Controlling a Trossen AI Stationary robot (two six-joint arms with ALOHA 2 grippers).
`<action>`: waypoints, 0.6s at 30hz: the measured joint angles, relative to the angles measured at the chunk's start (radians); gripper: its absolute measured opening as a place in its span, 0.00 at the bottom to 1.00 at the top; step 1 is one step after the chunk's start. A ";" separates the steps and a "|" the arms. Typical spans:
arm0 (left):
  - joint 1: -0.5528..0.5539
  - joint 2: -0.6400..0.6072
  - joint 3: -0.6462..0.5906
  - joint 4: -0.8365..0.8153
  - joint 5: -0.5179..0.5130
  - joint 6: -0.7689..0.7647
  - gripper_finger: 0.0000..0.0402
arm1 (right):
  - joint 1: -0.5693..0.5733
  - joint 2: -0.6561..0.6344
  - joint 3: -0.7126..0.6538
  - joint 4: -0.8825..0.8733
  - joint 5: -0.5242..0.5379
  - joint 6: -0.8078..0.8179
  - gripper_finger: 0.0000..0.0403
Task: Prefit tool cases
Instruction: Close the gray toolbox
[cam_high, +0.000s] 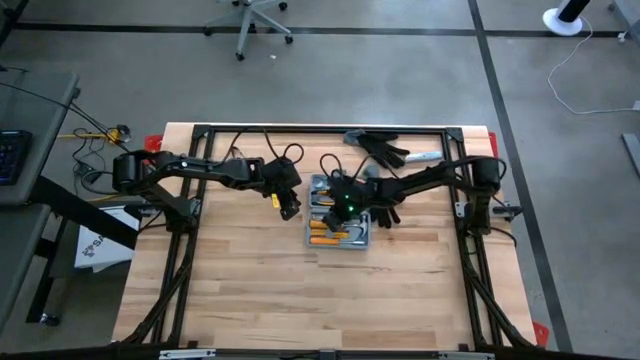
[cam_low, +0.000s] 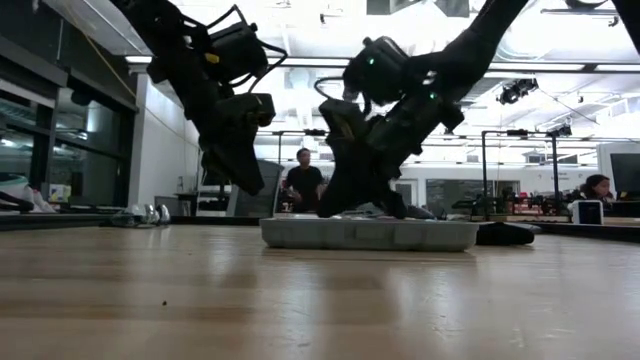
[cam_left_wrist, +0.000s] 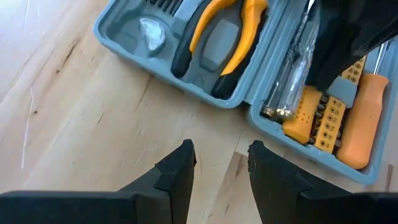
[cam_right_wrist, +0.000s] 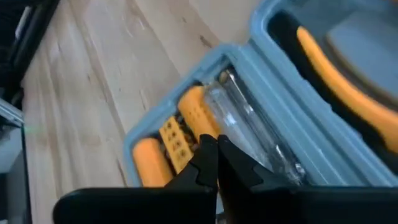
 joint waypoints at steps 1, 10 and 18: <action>0.000 0.000 0.000 0.002 0.000 0.004 0.34 | -0.001 -0.018 -0.001 -0.003 0.008 -0.007 0.00; 0.071 0.009 0.035 0.120 -0.006 0.043 0.34 | -0.039 -0.268 0.001 -0.338 0.210 -0.145 0.00; 0.208 0.089 0.087 0.127 0.044 0.042 0.34 | -0.227 -0.411 -0.189 -0.371 0.186 -0.141 0.00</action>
